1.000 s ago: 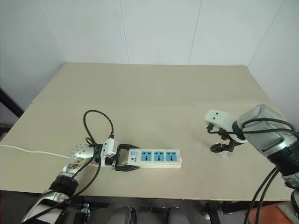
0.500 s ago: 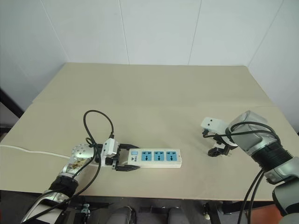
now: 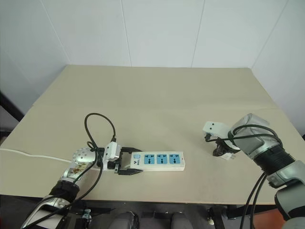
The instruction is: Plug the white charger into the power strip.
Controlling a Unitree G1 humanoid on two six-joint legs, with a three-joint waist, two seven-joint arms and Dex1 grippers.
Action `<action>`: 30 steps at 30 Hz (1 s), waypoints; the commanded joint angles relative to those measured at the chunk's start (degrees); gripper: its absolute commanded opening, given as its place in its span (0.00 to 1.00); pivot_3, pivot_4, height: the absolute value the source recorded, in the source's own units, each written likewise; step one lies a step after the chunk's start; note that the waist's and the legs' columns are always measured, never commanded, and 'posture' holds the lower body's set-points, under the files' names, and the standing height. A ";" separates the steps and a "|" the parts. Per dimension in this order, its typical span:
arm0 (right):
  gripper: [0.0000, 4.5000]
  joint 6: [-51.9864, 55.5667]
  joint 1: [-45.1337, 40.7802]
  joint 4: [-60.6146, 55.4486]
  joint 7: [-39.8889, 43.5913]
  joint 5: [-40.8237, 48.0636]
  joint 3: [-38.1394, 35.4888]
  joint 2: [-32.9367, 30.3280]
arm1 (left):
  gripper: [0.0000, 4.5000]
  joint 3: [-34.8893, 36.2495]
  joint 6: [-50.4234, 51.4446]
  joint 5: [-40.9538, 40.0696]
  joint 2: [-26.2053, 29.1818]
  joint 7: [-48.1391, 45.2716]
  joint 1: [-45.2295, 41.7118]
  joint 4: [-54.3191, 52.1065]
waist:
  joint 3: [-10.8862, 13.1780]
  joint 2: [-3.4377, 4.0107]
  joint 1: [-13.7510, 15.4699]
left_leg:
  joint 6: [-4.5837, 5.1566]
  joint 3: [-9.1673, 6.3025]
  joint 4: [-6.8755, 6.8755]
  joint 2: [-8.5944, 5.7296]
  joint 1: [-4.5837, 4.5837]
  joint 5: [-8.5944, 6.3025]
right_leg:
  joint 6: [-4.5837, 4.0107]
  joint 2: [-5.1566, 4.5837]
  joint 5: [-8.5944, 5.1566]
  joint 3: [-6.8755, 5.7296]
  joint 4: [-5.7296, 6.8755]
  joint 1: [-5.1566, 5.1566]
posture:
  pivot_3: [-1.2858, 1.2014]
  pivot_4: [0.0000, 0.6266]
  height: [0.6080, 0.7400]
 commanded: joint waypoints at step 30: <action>0.26 -36.13 20.56 -12.35 -4.22 31.27 -25.58 38.56 | 0.74 -2.03 1.39 2.80 2.44 -0.42 0.33 2.28 | -0.09 0.10 -0.41 | 0.02 -0.30 -0.08 0.07 0.05 0.00 | -0.12 0.21 0.01 -0.11 0.10 0.03 | 0.52 0.24 1.00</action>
